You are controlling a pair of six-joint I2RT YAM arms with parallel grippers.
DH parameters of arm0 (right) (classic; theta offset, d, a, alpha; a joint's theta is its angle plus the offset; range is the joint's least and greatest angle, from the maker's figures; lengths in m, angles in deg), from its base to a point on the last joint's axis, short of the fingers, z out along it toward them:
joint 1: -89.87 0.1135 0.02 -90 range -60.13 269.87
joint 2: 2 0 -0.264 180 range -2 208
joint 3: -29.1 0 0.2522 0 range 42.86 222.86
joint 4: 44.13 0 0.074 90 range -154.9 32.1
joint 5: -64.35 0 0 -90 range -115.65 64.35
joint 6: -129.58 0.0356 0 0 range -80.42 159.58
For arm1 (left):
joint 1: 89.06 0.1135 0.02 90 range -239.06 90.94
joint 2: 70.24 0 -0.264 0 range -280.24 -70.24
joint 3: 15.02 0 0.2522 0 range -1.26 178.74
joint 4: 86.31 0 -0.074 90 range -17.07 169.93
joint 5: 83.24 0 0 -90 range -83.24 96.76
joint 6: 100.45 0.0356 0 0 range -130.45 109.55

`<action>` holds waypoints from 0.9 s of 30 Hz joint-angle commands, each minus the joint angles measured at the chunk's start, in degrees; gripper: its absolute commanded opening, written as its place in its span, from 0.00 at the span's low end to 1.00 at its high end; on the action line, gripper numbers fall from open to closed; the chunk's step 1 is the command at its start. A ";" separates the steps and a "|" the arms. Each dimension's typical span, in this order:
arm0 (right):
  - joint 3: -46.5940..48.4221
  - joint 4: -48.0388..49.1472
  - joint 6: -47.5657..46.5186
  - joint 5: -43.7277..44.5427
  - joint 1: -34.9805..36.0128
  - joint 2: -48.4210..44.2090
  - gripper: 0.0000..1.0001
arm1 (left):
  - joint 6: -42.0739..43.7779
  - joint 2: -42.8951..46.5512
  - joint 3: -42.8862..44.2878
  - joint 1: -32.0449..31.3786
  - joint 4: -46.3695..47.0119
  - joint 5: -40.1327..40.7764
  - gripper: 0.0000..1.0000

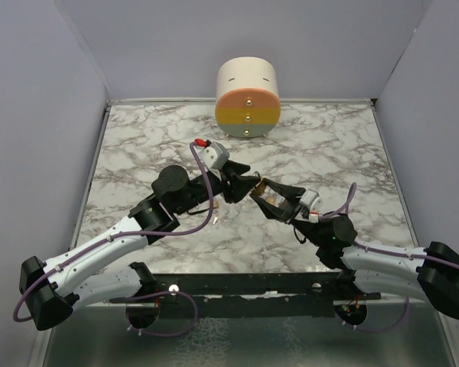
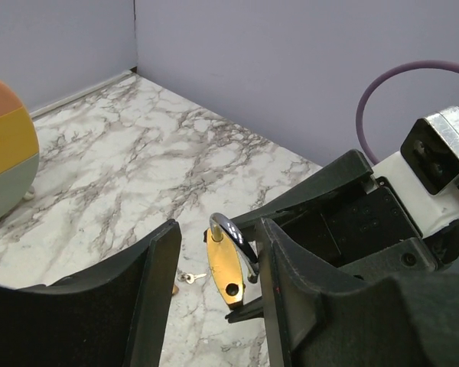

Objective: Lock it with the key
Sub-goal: Lock the lock.

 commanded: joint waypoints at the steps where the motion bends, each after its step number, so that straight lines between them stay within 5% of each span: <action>1: 1.82 2.66 -0.90 -1.72 -0.05 -1.92 0.01 | 0.54 -0.19 1.48 -0.22 1.10 1.80 0.45; 17: 1.57 4.32 -1.52 -1.45 -0.05 -1.30 0.01 | -2.17 -0.43 2.77 -0.30 1.78 -1.59 0.01; 27: 3.15 7.52 -3.65 2.67 -0.05 1.08 0.01 | -5.28 -3.36 3.85 -1.33 2.07 -3.06 0.00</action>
